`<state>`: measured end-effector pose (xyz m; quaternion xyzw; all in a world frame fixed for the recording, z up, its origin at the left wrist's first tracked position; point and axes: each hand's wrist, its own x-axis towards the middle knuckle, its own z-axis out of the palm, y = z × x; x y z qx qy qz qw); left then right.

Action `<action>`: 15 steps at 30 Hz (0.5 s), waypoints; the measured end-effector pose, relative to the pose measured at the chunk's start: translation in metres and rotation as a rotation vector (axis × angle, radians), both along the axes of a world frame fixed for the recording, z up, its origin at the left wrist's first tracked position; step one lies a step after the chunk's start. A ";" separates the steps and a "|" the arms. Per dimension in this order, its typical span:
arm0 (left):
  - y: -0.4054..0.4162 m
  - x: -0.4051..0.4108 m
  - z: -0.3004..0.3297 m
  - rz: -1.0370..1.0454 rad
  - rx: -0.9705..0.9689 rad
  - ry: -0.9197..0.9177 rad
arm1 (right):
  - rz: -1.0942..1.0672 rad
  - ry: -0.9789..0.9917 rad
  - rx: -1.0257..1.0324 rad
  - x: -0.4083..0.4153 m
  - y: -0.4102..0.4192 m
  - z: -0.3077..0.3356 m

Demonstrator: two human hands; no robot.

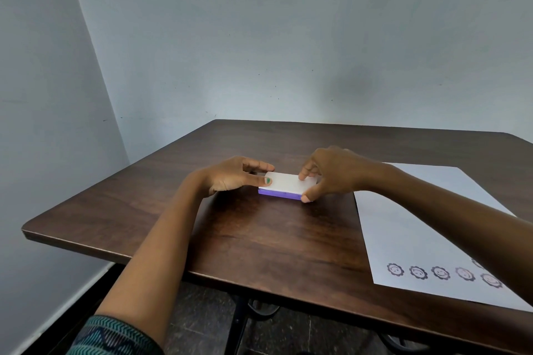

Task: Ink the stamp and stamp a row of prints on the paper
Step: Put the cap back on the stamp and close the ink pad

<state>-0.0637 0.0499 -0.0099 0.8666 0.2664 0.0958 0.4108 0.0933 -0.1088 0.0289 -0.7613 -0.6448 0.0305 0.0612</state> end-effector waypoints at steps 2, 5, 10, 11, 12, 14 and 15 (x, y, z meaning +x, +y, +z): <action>-0.001 0.000 0.001 -0.004 0.007 0.003 | 0.001 0.007 -0.013 0.000 0.001 0.001; -0.001 -0.001 0.001 -0.006 0.009 0.008 | 0.002 0.004 -0.013 0.000 0.002 0.001; 0.000 0.000 0.000 -0.014 -0.008 -0.030 | 0.008 -0.044 0.001 -0.003 0.005 -0.003; 0.000 0.000 0.000 -0.013 -0.004 -0.043 | 0.011 -0.049 0.008 -0.004 0.006 -0.004; -0.001 -0.001 0.000 -0.013 0.003 -0.057 | 0.013 -0.054 0.016 -0.005 0.006 -0.006; -0.001 0.000 0.000 -0.008 0.022 -0.085 | 0.015 -0.062 0.034 -0.008 0.006 -0.009; -0.002 0.000 0.000 -0.004 0.035 -0.096 | 0.015 -0.065 0.045 -0.010 0.006 -0.010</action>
